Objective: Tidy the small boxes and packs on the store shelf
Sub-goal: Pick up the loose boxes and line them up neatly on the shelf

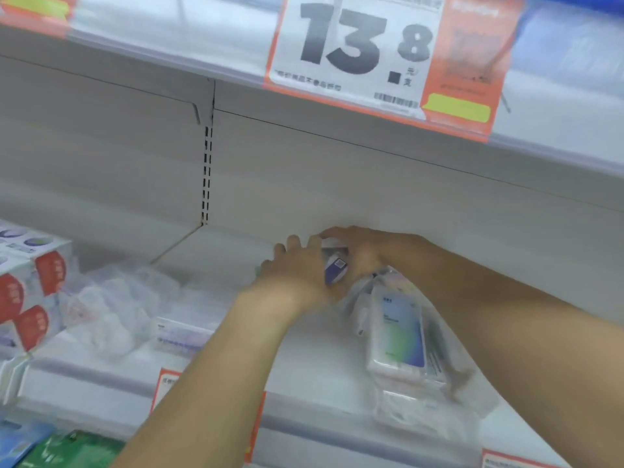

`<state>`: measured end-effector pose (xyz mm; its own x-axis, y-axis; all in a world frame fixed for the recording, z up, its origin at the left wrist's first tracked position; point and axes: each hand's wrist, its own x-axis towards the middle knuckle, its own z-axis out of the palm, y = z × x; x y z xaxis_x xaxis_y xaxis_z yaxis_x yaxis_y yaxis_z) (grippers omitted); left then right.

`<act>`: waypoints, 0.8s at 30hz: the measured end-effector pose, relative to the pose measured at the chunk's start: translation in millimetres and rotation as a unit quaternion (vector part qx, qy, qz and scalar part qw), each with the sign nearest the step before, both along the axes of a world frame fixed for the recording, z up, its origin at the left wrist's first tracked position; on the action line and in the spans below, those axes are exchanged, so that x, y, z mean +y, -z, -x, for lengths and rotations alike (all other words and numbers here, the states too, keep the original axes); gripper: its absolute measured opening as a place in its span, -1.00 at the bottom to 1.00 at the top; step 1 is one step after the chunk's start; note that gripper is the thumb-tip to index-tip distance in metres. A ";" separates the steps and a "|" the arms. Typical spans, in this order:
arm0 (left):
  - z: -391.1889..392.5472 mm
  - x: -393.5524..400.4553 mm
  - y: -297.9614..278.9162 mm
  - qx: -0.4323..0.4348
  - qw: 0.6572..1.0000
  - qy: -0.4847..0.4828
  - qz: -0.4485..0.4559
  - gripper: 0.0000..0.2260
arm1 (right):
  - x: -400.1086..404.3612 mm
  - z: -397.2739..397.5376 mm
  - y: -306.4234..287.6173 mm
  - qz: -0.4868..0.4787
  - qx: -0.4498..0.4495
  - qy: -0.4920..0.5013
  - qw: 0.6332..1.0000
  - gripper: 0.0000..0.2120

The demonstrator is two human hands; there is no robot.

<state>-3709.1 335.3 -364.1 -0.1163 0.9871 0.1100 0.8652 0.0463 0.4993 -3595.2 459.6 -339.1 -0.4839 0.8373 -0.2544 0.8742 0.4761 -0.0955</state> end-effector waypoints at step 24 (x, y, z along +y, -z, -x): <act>-52.5 12.9 0.8 -0.361 0.927 0.084 -0.050 -0.48 | -53.2 -109.0 -28.3 -0.142 0.428 0.111 0.886 -0.44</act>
